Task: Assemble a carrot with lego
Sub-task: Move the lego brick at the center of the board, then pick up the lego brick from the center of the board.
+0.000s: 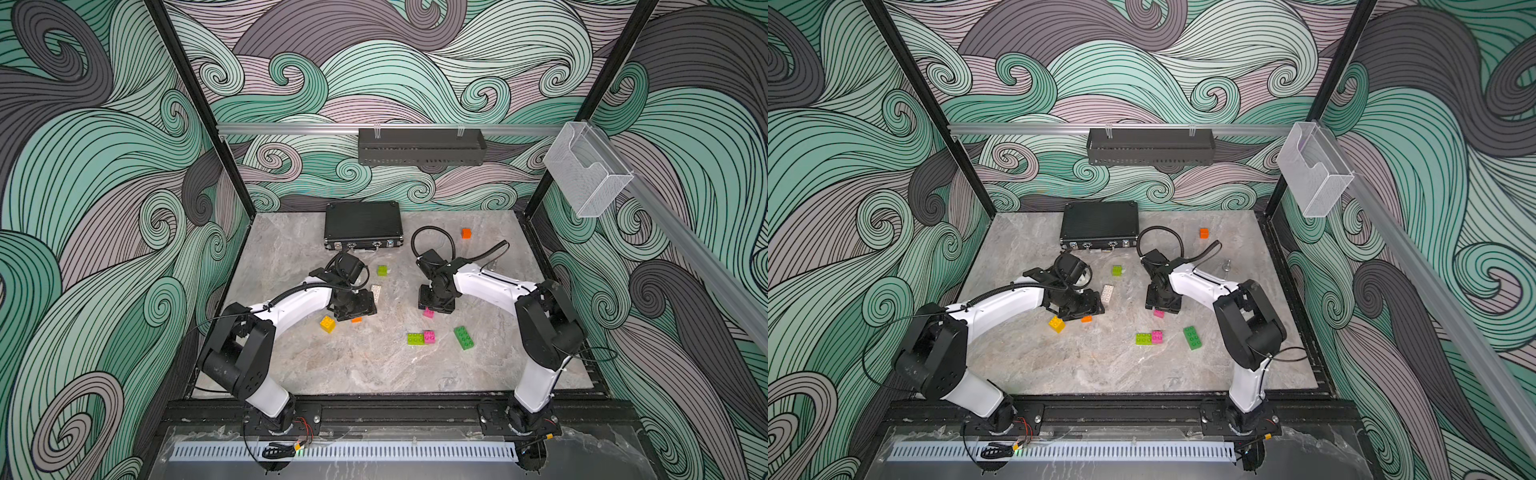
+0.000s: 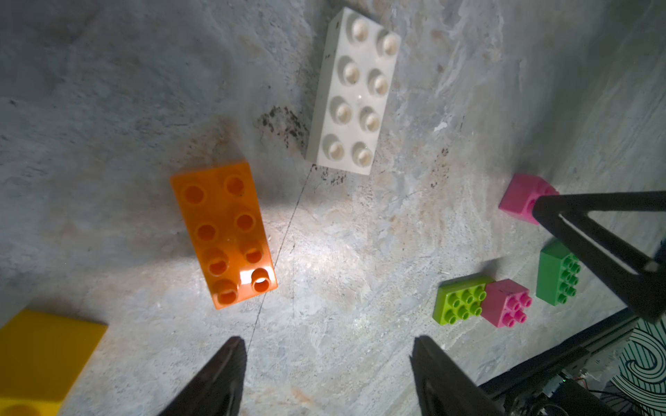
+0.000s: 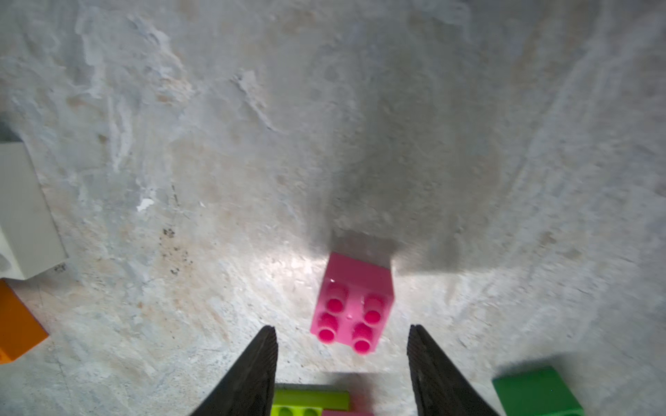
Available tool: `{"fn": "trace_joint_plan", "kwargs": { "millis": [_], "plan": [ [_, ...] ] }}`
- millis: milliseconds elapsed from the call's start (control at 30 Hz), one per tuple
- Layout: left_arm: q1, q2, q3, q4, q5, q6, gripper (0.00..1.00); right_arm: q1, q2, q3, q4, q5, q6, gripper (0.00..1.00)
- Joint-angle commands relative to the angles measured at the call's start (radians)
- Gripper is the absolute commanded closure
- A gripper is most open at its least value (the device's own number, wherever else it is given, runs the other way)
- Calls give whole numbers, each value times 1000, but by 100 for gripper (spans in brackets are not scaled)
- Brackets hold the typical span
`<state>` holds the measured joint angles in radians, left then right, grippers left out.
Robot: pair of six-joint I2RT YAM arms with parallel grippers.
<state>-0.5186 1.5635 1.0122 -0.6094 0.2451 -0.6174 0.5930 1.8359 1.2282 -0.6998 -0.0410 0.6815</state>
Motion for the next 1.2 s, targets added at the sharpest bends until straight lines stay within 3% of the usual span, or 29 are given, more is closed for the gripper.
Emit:
{"fn": "trace_joint_plan", "kwargs": {
  "millis": [0,300,467,600,833,1167],
  "plan": [
    [-11,6,25,-7,-1,-5,26,16,32,27,34,-48,-7,43],
    [-24,18,32,-4,-14,-16,26,99,106,116,60,-95,-11,44],
    [-34,27,39,-1,-21,-28,26,109,77,117,70,-137,19,43],
    [-72,73,91,0,-19,-41,26,47,-37,44,48,-64,33,38],
    [-164,248,317,-114,-91,-25,30,-83,-246,-107,-23,-46,-10,29],
    [-234,428,532,-251,-168,-26,35,-148,-351,-189,-41,-65,-28,20]
  ]
}}
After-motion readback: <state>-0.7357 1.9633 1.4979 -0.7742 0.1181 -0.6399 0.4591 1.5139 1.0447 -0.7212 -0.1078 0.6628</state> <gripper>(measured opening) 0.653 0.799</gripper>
